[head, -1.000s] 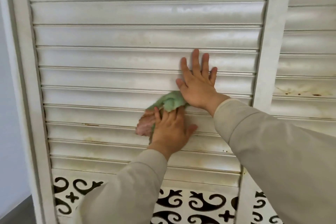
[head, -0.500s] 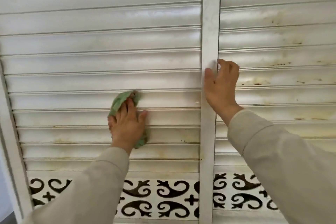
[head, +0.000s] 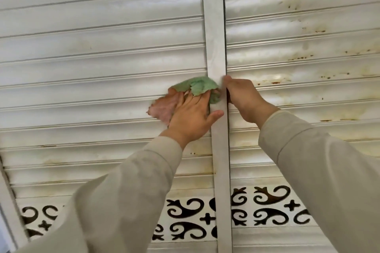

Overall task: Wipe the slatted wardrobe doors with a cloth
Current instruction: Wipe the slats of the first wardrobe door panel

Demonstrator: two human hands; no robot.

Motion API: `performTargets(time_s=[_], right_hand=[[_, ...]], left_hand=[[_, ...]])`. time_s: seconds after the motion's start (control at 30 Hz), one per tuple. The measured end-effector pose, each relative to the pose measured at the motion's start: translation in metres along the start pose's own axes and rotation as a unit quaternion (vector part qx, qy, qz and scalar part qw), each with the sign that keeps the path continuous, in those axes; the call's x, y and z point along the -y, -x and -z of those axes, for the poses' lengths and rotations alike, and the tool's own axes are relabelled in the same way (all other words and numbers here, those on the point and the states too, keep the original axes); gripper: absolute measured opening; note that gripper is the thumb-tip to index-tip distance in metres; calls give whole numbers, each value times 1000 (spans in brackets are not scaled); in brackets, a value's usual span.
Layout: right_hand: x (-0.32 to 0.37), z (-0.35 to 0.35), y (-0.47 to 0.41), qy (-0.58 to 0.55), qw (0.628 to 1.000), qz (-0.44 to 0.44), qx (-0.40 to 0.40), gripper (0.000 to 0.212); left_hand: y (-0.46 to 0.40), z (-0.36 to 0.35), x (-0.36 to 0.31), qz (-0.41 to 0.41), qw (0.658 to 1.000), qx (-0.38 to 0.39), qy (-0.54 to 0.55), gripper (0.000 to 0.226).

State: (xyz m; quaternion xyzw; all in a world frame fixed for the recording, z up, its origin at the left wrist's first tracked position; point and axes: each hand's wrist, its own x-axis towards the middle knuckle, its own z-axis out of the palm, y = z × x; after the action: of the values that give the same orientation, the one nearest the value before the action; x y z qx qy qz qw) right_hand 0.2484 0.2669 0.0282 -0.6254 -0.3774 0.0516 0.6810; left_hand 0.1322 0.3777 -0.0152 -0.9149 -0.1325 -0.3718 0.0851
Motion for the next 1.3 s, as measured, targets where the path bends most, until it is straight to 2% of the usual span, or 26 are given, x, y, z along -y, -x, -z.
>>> performTargets(time_s=[0.27,0.4,0.47,0.57,0.63,0.8,0.9,0.97,1.03,1.13,1.2,1.3], right_hand=[[-7,-5,-1,30,997,69,-8,18],[-6,-4,2,55,995,79,-20,31],[-4,-3,3,60,995,80,-12,27],[-5,-3,3,42,997,69,-3,25],[-7,-3,3,32,997,63,-7,29],[-7,-6,0,23,998,60,-15,18],[-9,-7,-1,28,997,69,-26,19],[-11,-10,0,33,996,75,-38,19],[-13,-13,1,34,995,75,-50,19],[-16,-17,4,29,994,80,-66,36],[-17,-18,4,27,994,86,-69,34],[-18,-16,0,29,994,86,-61,19]], left_hand=[[47,-30,8,-28,999,42,14,81],[54,-25,15,-51,998,39,4,75],[61,-20,30,-34,998,46,-32,73],[70,-13,47,72,992,62,-87,79],[64,-8,45,112,983,82,-118,83],[21,4,15,79,989,44,-118,93],[10,2,-8,59,994,60,-74,93],[15,1,-7,57,996,38,-63,82],[23,1,4,42,996,-16,-74,56],[25,3,13,51,994,-78,-52,22],[18,4,11,56,992,-105,-31,12],[11,8,3,63,995,-79,20,18]])
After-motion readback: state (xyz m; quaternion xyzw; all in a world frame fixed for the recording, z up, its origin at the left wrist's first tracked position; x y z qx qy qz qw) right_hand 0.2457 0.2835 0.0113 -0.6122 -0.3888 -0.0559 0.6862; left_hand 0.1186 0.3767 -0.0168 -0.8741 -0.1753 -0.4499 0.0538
